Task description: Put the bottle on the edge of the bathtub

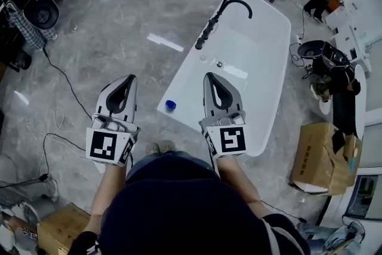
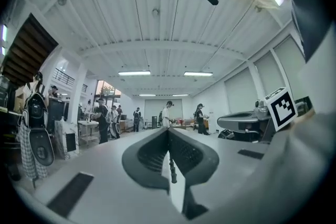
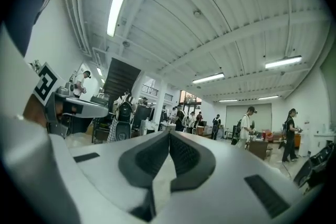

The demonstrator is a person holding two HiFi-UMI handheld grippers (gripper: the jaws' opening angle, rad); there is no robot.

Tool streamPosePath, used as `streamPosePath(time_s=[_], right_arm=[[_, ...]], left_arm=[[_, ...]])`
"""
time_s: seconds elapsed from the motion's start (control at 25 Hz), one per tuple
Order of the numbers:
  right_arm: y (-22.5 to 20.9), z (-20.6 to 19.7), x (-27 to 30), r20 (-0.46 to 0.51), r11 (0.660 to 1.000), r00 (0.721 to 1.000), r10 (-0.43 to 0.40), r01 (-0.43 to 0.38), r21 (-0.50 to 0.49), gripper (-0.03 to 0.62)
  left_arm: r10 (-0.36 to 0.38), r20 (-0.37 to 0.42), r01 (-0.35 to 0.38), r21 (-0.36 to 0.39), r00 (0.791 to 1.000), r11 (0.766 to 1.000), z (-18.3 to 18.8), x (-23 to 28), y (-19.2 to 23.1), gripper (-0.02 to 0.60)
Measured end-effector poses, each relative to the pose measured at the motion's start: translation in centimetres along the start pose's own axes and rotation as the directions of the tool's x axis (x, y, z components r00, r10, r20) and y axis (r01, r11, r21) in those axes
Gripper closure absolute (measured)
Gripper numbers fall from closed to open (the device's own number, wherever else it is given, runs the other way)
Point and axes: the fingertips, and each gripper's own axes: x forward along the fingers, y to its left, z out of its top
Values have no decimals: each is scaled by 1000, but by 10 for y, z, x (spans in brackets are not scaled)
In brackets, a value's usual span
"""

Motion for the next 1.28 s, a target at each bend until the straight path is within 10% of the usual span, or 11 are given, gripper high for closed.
streamPosePath(time_s=[1.28], right_arm=[[-1,25,-2,28,999,1000,-1,0,36,566]], left_arm=[[38,43,-39,28,998,999,37,0,-8,558]])
